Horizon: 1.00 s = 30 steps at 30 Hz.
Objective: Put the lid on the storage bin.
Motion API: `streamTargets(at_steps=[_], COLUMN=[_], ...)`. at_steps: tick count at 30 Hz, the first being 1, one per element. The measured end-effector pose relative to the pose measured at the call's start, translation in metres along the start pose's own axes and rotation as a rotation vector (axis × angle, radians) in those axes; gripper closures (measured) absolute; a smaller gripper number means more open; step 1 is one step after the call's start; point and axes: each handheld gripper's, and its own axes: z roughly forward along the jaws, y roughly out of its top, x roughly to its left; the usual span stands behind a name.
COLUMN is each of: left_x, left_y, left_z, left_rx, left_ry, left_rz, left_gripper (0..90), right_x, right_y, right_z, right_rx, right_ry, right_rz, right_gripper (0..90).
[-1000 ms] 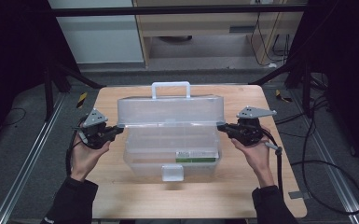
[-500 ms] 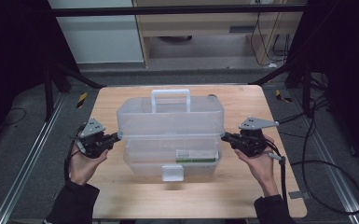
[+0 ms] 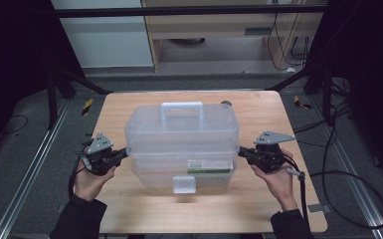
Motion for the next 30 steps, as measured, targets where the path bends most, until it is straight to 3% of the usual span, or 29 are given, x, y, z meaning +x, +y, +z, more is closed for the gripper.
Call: streamTargets(at_steps=[17,22,26,29,30], left_x=[0.000,0.001,0.006,0.015,0.018], left_y=[-0.011,-0.013,-0.017,-0.024,-0.026], left_z=[0.010,0.013,0.016,0.020,0.022], left_rx=[0.058,0.078,0.088,0.112,0.118], left_ry=[-0.015,-0.009,0.006,0.029,0.032], left_rz=[-0.009,-0.003,-0.010,-0.036,-0.043], left_gripper=[89.5,89.6,89.1,88.8,88.5], right_x=[0.003,0.003,0.002,-0.004,-0.006], right_y=[-0.012,-0.015,-0.018,-0.024,-0.025], right_z=[0.005,0.007,0.011,0.014,0.014], right_rx=[0.068,0.092,0.125,0.122,0.132], right_ry=[0.000,-0.021,-0.038,-0.031,-0.054], right_rz=[-0.011,-0.025,-0.035,-0.011,-0.016], right_gripper=[90.0,90.0,90.0,90.0,89.9])
